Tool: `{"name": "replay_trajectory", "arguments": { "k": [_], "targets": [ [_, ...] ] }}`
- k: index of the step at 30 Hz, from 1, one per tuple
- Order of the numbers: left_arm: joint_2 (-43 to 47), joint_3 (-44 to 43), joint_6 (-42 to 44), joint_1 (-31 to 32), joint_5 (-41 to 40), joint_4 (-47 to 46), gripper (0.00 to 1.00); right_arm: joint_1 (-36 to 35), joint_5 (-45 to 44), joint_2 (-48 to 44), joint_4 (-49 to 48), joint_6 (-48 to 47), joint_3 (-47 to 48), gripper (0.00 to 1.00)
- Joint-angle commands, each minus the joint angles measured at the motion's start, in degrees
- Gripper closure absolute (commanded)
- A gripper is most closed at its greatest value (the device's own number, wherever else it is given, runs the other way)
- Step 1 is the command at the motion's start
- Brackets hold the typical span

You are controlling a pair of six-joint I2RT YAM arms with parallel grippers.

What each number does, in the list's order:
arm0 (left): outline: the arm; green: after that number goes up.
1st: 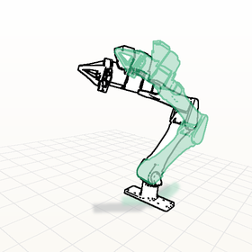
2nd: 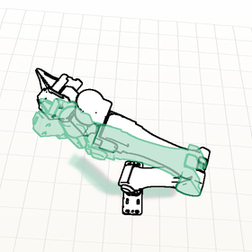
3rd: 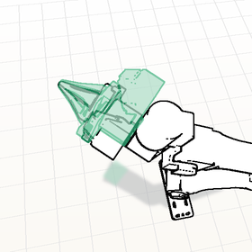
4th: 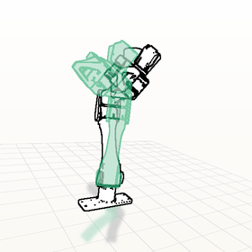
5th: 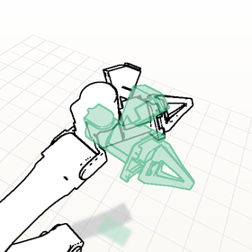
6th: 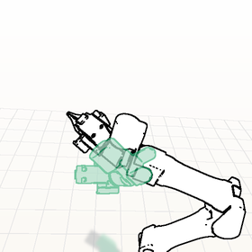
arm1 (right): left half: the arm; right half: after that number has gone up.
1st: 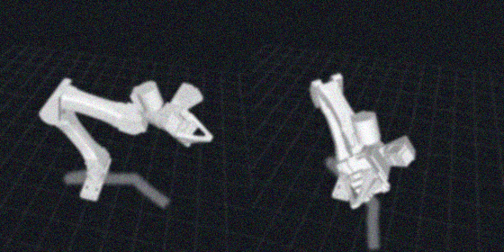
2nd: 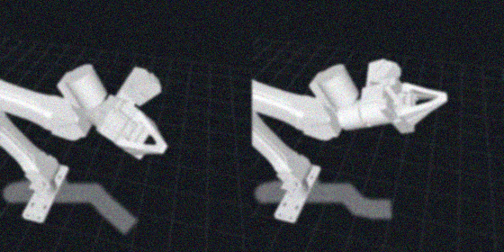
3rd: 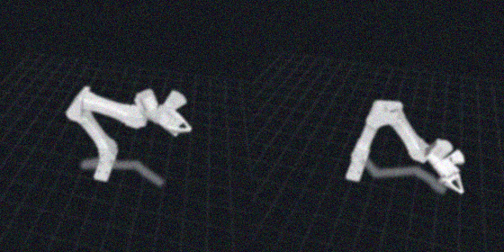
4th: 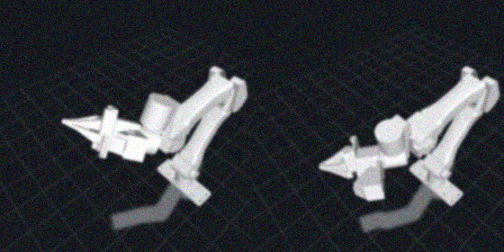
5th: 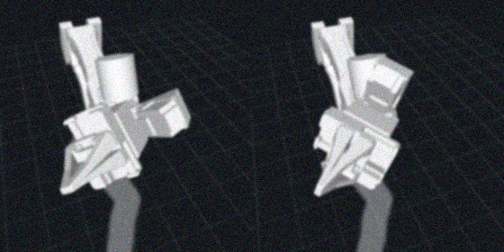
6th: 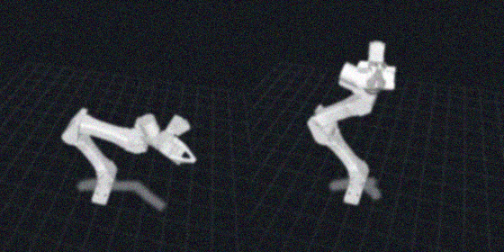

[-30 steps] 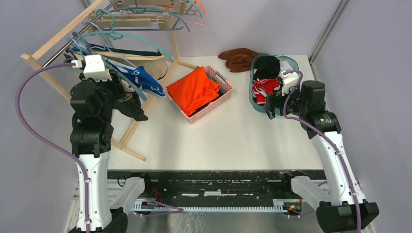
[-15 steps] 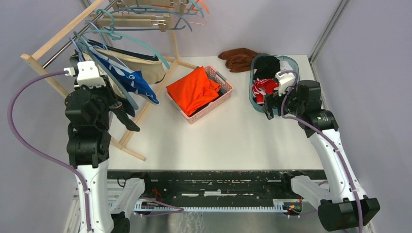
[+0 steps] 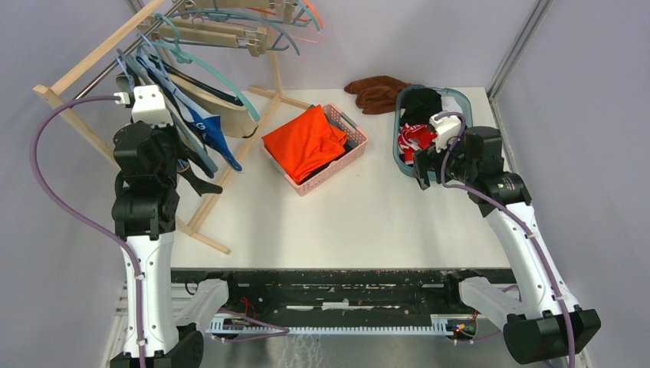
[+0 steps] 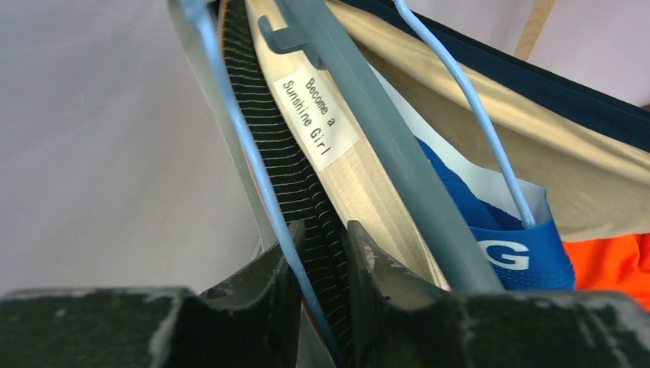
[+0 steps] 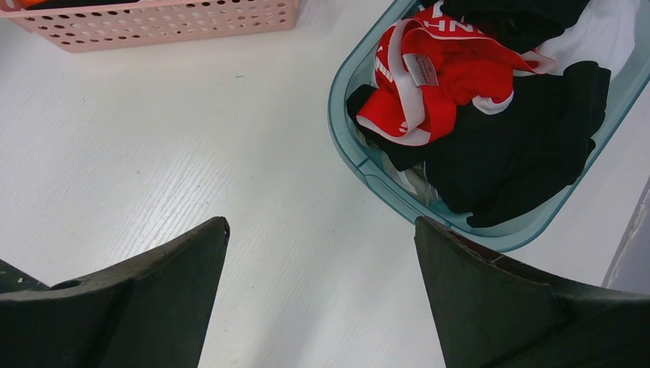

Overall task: Remove the underwear clipped to the hanger
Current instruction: Pick up the hanger from the clothesline.

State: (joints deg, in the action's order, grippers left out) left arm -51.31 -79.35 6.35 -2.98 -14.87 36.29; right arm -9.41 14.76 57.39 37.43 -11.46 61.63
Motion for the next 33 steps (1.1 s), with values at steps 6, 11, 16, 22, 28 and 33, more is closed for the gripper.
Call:
{"name": "replay_trajectory", "arguments": {
  "k": [6, 11, 16, 22, 28, 33],
  "targets": [
    [1.1, -3.1, -0.4, -0.4, 1.6, -3.5, 0.79, -1.8, -1.9, 1.0, -0.6, -1.4, 0.4, 0.0],
    [0.9, -5.1, -1.1, -0.4, 1.8, -3.9, 0.92, -2.2, -2.1, 1.4, -0.4, -1.5, 0.5, 0.0],
    [1.3, -7.0, -1.0, -0.4, 1.4, -3.7, 0.97, -2.6, -2.3, 1.6, -0.3, -1.6, 0.5, 0.0],
    [2.6, -8.2, 0.5, -0.3, -0.6, -2.7, 0.97, -3.3, -2.6, 1.7, -0.1, -2.1, 0.6, 0.0],
    [3.7, -9.5, 2.3, -0.4, -2.6, -2.0, 0.97, -4.5, -3.4, 2.6, 0.2, -2.5, 0.7, 0.0],
    [4.2, -11.7, 4.1, -0.4, -3.2, -0.3, 0.97, -5.4, -3.5, 3.4, 0.7, -2.7, 1.0, 0.0]
  ]
}}
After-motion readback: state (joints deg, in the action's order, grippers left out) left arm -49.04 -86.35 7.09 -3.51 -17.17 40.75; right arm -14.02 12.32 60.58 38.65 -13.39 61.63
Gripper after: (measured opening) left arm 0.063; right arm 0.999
